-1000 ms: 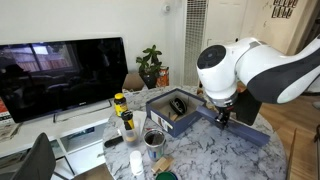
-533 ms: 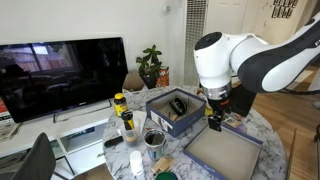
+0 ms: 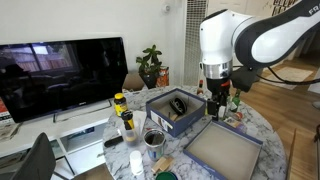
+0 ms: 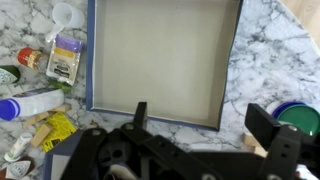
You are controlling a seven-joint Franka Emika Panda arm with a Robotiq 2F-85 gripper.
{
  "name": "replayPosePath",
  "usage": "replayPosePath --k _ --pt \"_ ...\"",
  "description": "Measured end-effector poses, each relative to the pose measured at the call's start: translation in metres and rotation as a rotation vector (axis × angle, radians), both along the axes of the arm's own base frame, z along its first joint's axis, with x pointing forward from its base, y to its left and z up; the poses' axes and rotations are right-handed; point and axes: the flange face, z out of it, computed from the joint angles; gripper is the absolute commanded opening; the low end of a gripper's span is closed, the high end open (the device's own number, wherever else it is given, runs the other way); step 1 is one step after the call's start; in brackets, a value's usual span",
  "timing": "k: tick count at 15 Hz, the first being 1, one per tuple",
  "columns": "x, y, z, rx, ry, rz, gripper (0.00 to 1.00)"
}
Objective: Remove the lid from the gray shoe box and place it on the table
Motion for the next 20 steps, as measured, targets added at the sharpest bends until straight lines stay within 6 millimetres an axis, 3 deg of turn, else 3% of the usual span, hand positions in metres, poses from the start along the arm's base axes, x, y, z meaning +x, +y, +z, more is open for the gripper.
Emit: replayPosePath --k 5,9,13,16,20 --pt "-0.009 -0.032 0.066 0.085 -0.005 0.111 1.0" --pt "-0.036 -0.047 0.125 0.1 -0.027 0.173 1.0" --pt "-0.065 -0.056 0.171 0.1 -0.069 0.215 1.0" --pt "-0.076 -0.059 0.187 0.103 -0.098 0.224 1.0" --pt "-0.076 -0.06 0.185 0.103 -0.094 0.226 1.0"
